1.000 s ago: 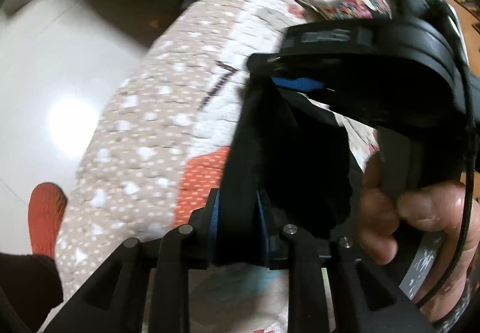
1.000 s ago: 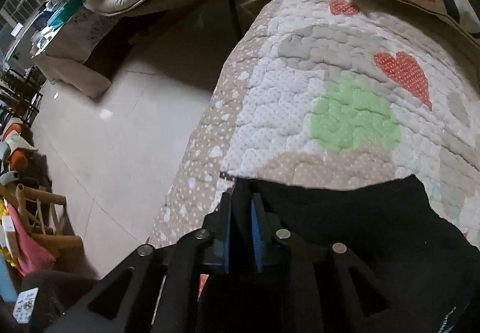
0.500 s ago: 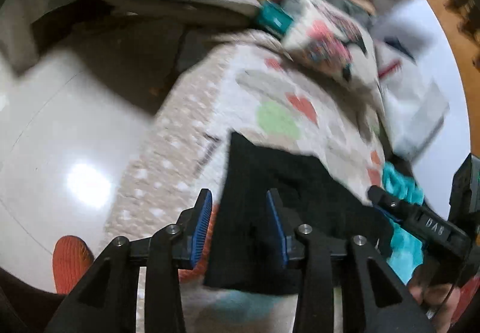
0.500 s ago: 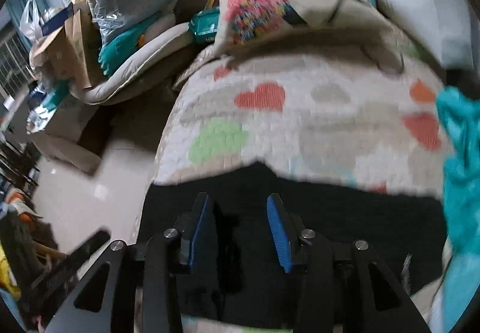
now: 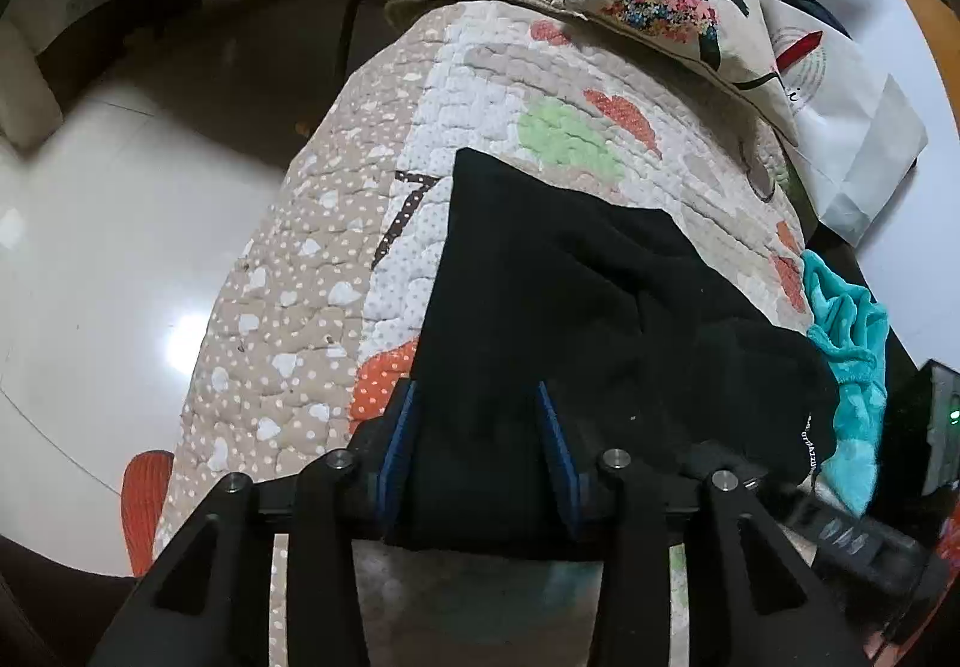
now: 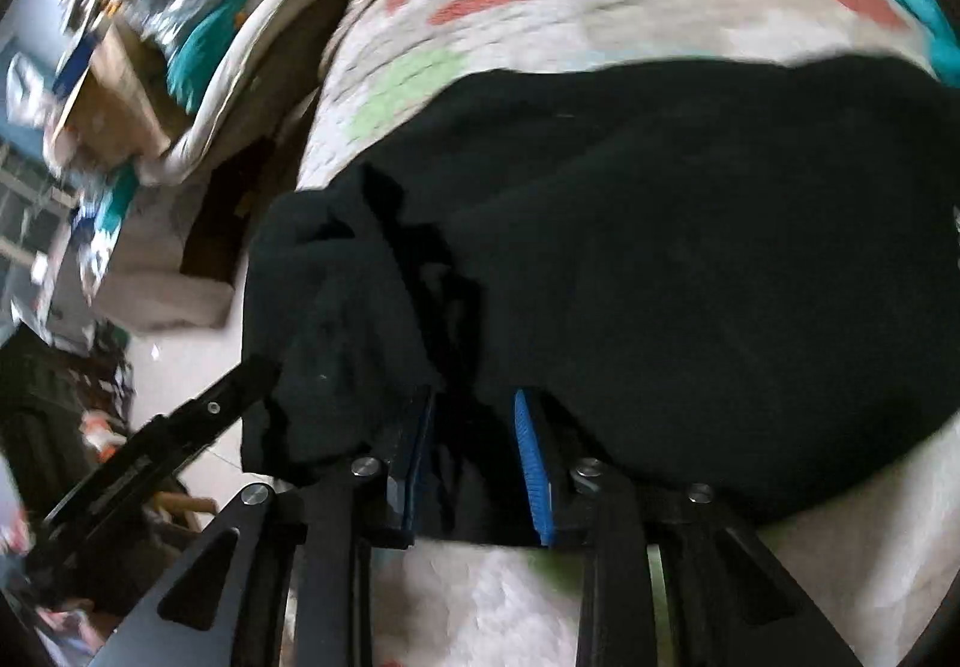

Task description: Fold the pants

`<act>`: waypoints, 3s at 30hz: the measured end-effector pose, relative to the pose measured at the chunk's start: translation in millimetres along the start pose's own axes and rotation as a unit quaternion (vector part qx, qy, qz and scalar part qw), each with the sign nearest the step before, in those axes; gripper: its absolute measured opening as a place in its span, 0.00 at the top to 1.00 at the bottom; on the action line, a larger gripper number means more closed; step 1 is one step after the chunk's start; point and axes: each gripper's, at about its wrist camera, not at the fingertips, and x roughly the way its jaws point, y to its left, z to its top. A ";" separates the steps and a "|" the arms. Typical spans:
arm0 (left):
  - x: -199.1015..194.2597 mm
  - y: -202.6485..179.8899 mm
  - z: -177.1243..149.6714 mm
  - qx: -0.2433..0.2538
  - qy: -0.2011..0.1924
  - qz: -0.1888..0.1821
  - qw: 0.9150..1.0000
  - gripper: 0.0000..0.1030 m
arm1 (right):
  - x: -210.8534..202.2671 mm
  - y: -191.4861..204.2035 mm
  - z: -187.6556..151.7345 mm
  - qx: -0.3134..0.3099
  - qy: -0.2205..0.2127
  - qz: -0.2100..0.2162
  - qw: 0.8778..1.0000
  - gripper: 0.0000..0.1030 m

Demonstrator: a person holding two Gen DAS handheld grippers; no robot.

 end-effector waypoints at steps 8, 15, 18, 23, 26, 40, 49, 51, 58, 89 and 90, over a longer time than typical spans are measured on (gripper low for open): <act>7.4 -11.9 -4.3 0.017 0.007 0.009 1.000 0.54 | -30.8 4.4 80.2 -0.063 -0.064 -0.048 0.995 0.53; 17.1 -9.5 -9.8 0.020 0.013 0.027 0.999 0.49 | 39.9 24.8 143.6 -0.119 -0.023 -0.070 0.990 0.42; 18.3 -10.3 -10.9 0.019 0.014 0.030 0.999 0.45 | 67.0 29.5 148.3 -0.130 0.017 -0.068 0.989 0.44; 20.7 -12.2 -10.8 0.013 0.016 0.034 0.999 0.41 | 75.9 41.6 154.7 -0.153 0.034 -0.086 0.984 0.87; 21.2 -15.8 -12.6 0.020 0.014 0.040 0.999 0.39 | 79.8 43.8 170.3 -0.143 0.022 -0.106 0.984 0.94; 6.5 -13.0 -9.8 0.002 0.008 0.010 1.000 0.38 | -22.6 6.0 99.2 -0.074 -0.052 -0.106 0.990 0.92; -7.7 -15.5 -9.8 0.022 -0.027 0.017 0.999 0.38 | -26.1 -32.0 -7.4 -0.037 -0.032 -0.135 0.990 0.92; -10.6 -13.8 -7.4 0.021 -0.035 0.017 0.999 0.38 | -36.5 -40.7 -12.2 -0.011 -0.034 -0.142 0.989 0.91; -12.2 -3.1 -0.1 -0.003 -0.032 0.009 0.999 0.38 | -78.5 -71.7 -18.1 0.059 -0.082 -0.146 0.984 0.91; -15.4 -177.6 48.4 0.279 0.000 -0.098 0.955 0.38 | -86.4 -148.8 -37.0 0.296 -0.147 -0.107 0.938 0.64; -7.2 -196.3 53.3 0.299 0.012 -0.107 0.948 0.38 | -85.5 -150.9 -35.2 0.311 -0.148 -0.109 0.933 0.61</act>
